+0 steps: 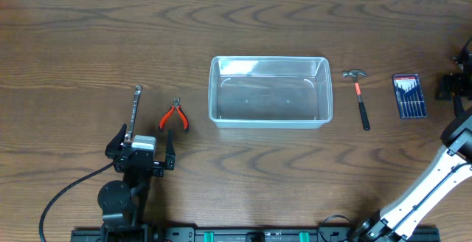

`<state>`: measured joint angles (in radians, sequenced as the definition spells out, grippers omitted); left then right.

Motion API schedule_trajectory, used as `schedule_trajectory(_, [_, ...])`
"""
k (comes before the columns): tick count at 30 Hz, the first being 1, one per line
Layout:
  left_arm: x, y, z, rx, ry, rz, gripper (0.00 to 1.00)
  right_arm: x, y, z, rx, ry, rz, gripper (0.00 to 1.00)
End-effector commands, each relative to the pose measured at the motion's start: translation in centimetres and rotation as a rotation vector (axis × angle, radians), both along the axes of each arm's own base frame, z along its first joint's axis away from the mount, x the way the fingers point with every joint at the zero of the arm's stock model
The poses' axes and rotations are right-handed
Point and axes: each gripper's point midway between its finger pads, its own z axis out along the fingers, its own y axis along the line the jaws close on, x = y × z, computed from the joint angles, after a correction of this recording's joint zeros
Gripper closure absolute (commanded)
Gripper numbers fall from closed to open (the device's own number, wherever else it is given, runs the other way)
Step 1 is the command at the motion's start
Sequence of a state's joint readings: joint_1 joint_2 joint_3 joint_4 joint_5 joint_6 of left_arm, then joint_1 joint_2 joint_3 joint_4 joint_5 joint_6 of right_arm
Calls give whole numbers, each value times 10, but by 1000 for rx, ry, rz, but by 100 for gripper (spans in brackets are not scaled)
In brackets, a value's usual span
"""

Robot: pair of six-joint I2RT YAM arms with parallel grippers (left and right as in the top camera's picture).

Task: Pack container
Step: 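Lower the right gripper and close it on the yellow screwdriver handle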

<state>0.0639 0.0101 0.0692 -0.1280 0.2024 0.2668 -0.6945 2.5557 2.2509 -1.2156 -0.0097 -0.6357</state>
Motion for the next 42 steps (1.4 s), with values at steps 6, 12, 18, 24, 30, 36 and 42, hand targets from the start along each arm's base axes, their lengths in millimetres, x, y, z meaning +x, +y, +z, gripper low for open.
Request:
schedule_trajectory(6, [0,2,-15,8,30,8,2,-4,-8,-16,-10,32,-18,18])
schedule_trajectory(12, [0,2,-15,8,30,8,2,2,-12,-7,-27,11,-19,35])
schedule_trajectory(18, [0,2,-15,8,30,8,2,1,-12,-4,-25,14,-19,49])
schedule_trajectory(24, [0,2,-15,8,30,8,2,-2,-10,-4,-17,24,-19,57])
schedule_trajectory(30, [0,2,-15,8,30,8,2,-5,-7,-5,-6,37,-19,60])
schedule_trajectory(36, [0,2,-15,8,30,8,2,-5,-7,-5,-6,38,-23,65])
schedule_trajectory(42, [0,2,-15,8,30,8,2,-5,-7,-5,-6,38,-23,71])
